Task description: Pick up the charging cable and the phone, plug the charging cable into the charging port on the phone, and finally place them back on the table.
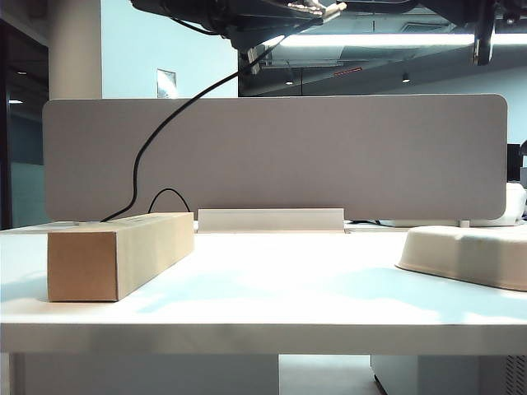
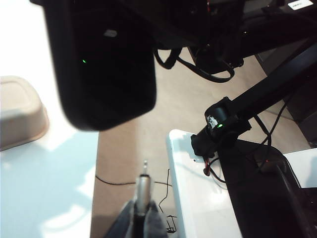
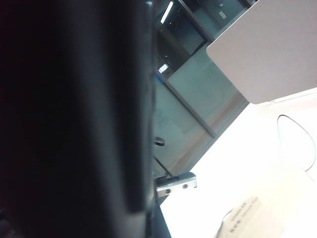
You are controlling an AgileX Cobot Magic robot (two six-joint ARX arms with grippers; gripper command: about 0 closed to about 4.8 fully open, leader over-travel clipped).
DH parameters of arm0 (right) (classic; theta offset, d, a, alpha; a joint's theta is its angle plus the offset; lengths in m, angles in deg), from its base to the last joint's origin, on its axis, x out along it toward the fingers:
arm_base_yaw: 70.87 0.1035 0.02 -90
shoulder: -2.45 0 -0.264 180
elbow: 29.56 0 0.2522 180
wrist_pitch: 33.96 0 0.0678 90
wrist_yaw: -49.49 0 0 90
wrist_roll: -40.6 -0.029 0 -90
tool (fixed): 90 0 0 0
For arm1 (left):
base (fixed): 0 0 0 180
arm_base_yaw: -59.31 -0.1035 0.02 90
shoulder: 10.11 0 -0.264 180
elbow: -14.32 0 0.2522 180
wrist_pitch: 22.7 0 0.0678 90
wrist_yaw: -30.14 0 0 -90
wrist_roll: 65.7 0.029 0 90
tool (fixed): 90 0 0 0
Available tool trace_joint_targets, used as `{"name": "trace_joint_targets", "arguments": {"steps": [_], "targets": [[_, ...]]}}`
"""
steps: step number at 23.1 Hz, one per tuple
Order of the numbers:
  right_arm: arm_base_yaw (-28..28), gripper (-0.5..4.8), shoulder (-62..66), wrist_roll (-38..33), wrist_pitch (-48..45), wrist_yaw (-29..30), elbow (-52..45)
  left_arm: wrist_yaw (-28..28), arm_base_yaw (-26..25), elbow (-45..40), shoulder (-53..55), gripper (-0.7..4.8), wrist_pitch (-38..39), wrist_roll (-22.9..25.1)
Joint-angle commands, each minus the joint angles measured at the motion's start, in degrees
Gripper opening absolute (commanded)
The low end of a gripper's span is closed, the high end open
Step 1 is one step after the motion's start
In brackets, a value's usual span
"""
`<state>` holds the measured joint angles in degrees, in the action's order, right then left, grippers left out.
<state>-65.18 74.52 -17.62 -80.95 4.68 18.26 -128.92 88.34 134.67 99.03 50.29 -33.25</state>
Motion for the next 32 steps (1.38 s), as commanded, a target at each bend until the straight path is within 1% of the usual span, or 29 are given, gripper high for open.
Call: {"name": "trace_joint_targets", "arguments": {"steps": [1,2,5,7,12,16,17,18,24,26,32], "targets": [[-0.04,-0.02,-0.37,-3.10,-4.44,-0.35,0.44,-2.69,0.00,0.22,-0.31,-0.06,-1.09,0.55],[-0.02,-0.02,-0.35,-3.87,-5.53,-0.48,0.44,-5.40,0.00,0.22,-0.28,-0.06,-1.99,0.52],[0.00,-0.02,-0.35,-5.49,-7.28,-1.81,0.44,-8.68,0.07,0.22,-0.28,-0.06,-4.33,-0.17],[0.00,-0.02,-0.35,-6.45,-7.96,-2.73,0.44,-9.01,0.52,0.22,-0.28,-0.06,-5.79,-1.46],[0.04,-0.02,-0.35,-7.69,-9.03,-3.89,0.44,-9.90,0.55,0.22,-0.17,-0.06,-8.02,-1.77],[0.04,-0.02,-0.35,-8.11,-10.69,-4.57,0.44,-10.75,0.55,0.22,0.59,-0.06,-14.62,-7.58],[0.04,-0.02,-0.35,-8.24,-10.71,-4.57,0.44,-10.80,0.57,0.22,1.14,-0.06,-16.48,-10.03],[0.04,-0.02,-0.35,-8.24,-10.71,-4.57,0.44,-10.80,0.57,0.22,1.46,-0.06,-16.98,-10.86],[0.04,-0.02,-0.33,-8.20,-10.69,-4.50,0.44,-11.80,1.44,0.22,2.78,-0.06,-18.60,-12.55],[0.04,-0.02,-0.33,-8.17,-10.69,-4.57,0.44,-12.24,2.21,0.24,2.78,-0.06,-20.33,-14.49],[0.04,-0.02,-0.35,-8.17,-10.69,-4.07,0.44,-12.41,1.90,0.24,2.75,-0.06,-20.33,-15.58]]}}
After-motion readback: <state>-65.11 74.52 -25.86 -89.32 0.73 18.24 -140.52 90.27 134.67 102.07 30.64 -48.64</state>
